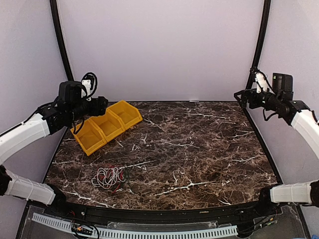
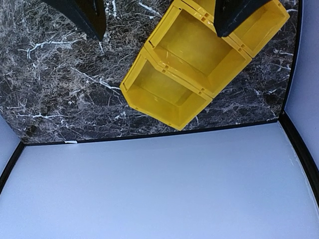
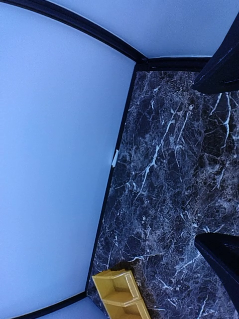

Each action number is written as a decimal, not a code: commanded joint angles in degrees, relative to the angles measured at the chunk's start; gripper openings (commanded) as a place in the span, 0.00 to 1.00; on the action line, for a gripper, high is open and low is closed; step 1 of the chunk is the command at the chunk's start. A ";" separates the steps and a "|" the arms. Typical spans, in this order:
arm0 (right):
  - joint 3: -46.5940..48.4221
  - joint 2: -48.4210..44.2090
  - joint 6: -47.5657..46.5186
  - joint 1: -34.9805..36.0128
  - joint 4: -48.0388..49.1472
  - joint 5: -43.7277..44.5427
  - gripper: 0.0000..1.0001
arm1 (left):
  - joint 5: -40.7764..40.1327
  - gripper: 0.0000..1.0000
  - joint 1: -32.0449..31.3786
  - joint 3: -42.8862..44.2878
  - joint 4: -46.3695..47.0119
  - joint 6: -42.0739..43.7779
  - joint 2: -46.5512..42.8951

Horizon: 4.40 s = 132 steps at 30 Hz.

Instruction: Untangle the cables

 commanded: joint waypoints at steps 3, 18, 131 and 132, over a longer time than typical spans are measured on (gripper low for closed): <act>-7.74 2.71 0.46 -1.06 9.11 0.22 0.99 | 8.86 0.78 1.88 -7.05 6.36 0.76 -3.01; -17.11 8.36 -8.39 -2.03 14.58 -17.20 0.99 | 18.22 0.82 -16.02 -11.49 0.74 -0.08 -5.65; 4.86 39.66 -28.42 41.89 -4.48 -11.65 0.57 | 33.73 0.31 -19.82 -10.01 26.33 -26.23 35.80; 4.85 39.60 -28.41 41.96 -4.46 -11.70 0.57 | 33.55 0.30 -19.82 -10.07 26.59 -26.25 35.84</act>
